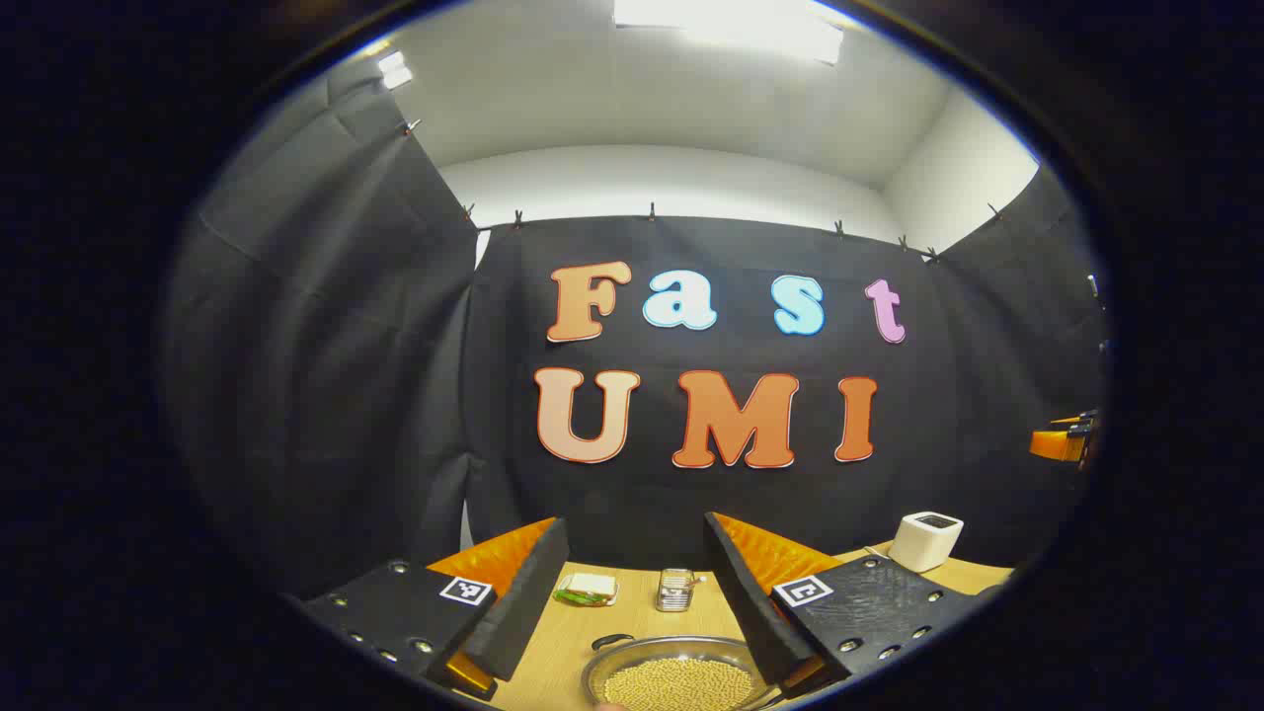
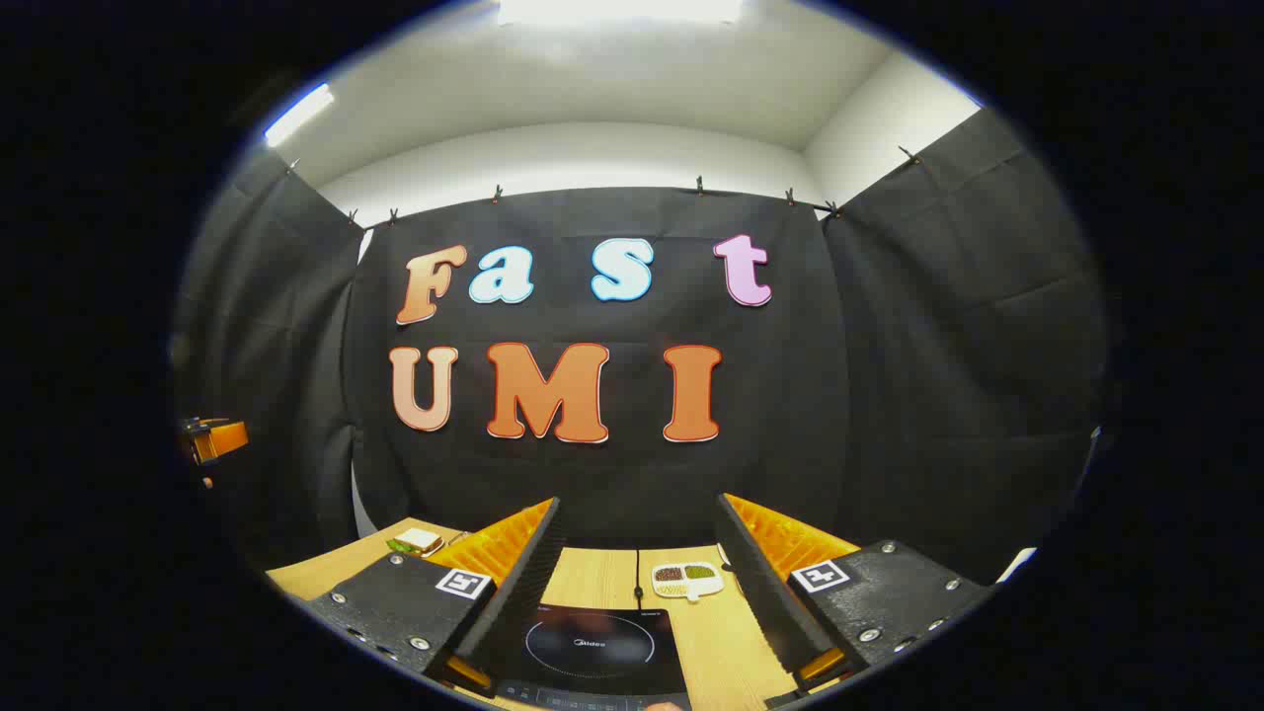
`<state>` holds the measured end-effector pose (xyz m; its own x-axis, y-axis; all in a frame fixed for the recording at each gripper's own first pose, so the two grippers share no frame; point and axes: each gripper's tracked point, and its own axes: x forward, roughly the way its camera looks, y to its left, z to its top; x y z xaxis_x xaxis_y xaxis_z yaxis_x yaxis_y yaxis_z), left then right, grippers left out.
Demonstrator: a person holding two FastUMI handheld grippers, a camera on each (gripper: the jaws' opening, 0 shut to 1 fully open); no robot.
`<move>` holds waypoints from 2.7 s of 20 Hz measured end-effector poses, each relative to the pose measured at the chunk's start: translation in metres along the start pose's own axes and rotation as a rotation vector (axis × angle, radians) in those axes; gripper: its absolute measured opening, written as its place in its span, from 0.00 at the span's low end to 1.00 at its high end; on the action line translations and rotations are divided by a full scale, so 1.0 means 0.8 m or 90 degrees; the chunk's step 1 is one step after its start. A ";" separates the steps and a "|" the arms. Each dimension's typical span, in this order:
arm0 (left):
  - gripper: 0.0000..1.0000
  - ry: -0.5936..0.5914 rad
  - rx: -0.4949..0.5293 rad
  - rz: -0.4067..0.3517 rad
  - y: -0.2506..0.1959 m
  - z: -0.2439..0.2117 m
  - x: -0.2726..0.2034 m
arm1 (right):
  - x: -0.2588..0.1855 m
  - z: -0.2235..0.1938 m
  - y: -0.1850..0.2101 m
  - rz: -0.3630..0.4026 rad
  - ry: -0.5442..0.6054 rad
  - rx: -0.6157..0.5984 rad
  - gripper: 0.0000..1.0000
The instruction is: First push the handle of the pot to place it horizontally, then grasp the pot with both hands and set it on the induction cooktop.
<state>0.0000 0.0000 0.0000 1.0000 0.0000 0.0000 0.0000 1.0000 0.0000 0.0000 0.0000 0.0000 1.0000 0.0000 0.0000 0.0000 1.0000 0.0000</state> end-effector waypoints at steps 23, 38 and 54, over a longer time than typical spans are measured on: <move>0.90 0.047 0.014 -0.042 -0.033 -0.022 0.004 | 0.003 -0.008 -0.022 0.001 0.019 0.019 1.00; 0.01 0.142 0.017 -0.133 -0.075 -0.097 -0.006 | -0.002 -0.005 -0.022 0.003 0.012 0.017 0.95; 0.02 0.450 0.009 -0.245 -0.150 -0.359 -0.137 | 0.007 -0.020 -0.036 -0.007 0.024 0.033 0.95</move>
<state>-0.1093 -0.1200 -0.2870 0.6928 -0.3403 -0.6358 0.3502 0.9295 -0.1160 0.0053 -0.0291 -0.0158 0.9993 -0.0093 -0.0375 0.0112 0.9986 0.0518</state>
